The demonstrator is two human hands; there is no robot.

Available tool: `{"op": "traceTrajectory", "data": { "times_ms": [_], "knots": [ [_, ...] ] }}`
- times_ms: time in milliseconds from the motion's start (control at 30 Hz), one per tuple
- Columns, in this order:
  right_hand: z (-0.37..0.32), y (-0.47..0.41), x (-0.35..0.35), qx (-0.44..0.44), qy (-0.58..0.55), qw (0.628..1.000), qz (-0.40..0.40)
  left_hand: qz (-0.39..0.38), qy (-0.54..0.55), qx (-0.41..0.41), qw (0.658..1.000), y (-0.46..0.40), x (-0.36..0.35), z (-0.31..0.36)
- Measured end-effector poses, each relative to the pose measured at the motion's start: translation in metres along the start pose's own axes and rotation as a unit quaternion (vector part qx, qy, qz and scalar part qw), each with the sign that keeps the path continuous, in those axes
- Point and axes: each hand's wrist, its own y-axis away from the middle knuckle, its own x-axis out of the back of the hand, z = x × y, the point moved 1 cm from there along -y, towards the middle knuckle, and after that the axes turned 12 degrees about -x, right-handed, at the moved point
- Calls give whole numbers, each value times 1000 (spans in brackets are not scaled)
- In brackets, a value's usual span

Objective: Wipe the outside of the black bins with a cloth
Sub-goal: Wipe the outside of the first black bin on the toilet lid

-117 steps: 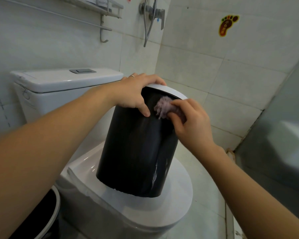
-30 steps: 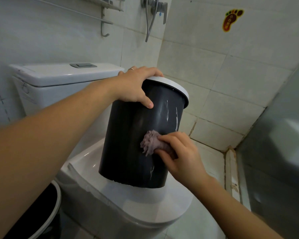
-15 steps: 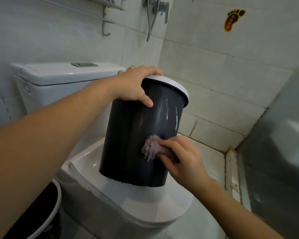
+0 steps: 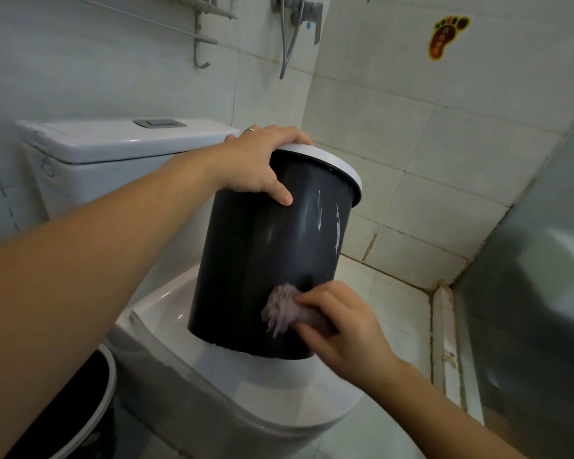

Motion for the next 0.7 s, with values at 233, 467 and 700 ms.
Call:
{"op": "traceTrajectory", "data": {
  "times_ms": [233,467,700],
  "knots": [
    [-3,4,-2,-4,12,1000,-2,-1,4,-4,1000,0,0,0],
    [2,-11,11,-20,29,999,10,5,8,-1,1000,-1,-1,2],
    [3,-78,34,-116,44,986,111,2,-23,-21,1000,-2,-3,10]
  ]
}}
